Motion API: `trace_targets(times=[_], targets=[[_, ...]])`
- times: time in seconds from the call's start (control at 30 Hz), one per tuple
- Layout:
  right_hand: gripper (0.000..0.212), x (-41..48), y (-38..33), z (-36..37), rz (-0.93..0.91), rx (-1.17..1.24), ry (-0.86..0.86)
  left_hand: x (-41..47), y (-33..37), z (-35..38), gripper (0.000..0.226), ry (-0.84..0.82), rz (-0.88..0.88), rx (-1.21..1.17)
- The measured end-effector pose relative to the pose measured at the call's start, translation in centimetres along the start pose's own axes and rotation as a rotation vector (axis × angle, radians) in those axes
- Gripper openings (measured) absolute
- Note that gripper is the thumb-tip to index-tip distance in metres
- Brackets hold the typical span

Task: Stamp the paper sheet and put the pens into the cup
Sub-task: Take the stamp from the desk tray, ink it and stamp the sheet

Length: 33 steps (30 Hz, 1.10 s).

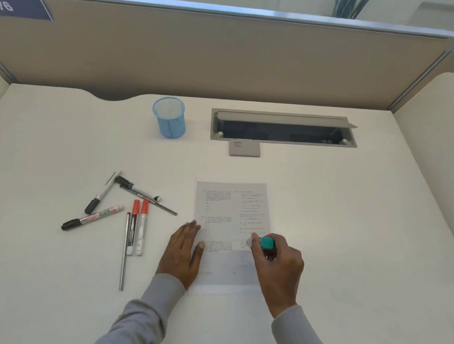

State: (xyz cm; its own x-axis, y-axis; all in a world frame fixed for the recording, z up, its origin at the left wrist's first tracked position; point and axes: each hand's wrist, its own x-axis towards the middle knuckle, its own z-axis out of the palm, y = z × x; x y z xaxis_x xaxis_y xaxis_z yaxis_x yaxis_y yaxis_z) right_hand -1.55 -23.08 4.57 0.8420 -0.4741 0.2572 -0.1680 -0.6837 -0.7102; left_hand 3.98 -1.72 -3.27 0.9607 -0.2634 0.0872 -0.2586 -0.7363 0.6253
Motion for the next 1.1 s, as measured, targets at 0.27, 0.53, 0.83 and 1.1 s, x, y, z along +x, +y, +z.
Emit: trace_targets(times=[0.27,0.53,0.83,1.1], targets=[[0.022,-6.7,1.5,-2.1,0.079,-0.046,-0.063,0.2,0.9,-0.2,0.055,-0.032,-0.036,0.126],[0.019,-9.1,1.9,-2.8,0.096,-0.049,-0.100,0.2,1.1,-0.4,0.058,-0.071,-0.049,0.173],[0.019,-7.7,1.7,-2.4,0.078,-0.079,-0.085,0.1,1.0,-0.4,0.059,-0.089,-0.043,0.197],[0.018,-6.7,1.5,-1.7,0.042,-0.096,-0.059,0.1,0.9,-0.3,0.059,-0.089,-0.052,0.198]])
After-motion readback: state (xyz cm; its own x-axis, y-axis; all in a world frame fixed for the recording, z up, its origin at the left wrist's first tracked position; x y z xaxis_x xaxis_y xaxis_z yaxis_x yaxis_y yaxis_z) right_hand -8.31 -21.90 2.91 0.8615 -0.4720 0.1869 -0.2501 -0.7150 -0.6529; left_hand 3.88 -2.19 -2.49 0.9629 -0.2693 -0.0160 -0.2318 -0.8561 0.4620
